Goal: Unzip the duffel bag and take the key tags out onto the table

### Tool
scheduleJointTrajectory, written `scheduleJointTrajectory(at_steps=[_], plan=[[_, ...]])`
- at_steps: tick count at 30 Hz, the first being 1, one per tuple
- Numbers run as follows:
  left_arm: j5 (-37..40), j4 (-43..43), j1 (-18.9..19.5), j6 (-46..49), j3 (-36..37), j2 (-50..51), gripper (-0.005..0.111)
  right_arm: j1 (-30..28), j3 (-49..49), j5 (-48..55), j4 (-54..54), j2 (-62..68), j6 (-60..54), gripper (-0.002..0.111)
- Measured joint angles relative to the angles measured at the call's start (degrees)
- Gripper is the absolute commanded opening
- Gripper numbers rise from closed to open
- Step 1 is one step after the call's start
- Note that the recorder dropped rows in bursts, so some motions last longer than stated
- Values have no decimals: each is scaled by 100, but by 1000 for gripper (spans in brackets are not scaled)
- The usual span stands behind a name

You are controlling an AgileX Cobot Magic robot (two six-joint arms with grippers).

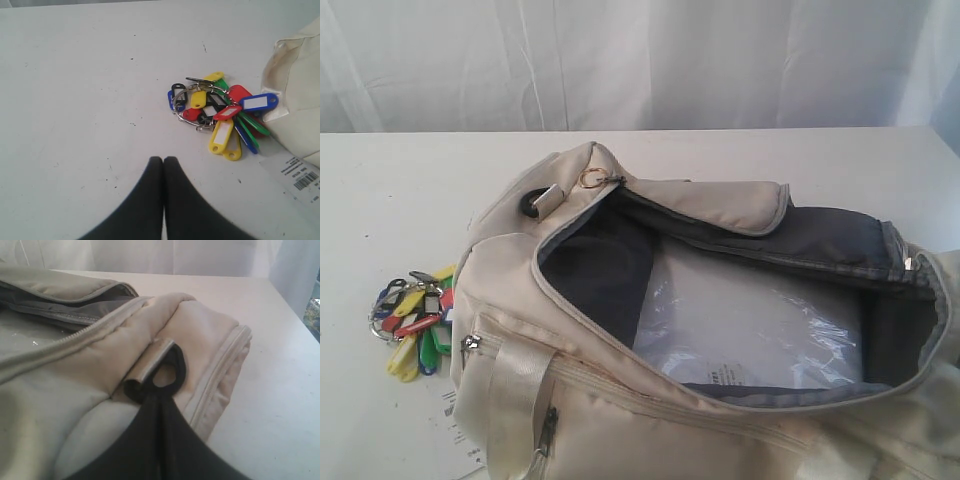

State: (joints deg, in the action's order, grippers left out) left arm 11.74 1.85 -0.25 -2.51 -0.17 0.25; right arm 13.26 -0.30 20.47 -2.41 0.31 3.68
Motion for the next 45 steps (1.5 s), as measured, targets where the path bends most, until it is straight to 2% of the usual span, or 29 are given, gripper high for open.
scheduleJointTrajectory(at_steps=[9,45], plan=[[0,0,0,0,0,0,0,300,0,0,0,0,0,0],[0,0,0,0,0,0,0,300,0,0,0,0,-10,0]])
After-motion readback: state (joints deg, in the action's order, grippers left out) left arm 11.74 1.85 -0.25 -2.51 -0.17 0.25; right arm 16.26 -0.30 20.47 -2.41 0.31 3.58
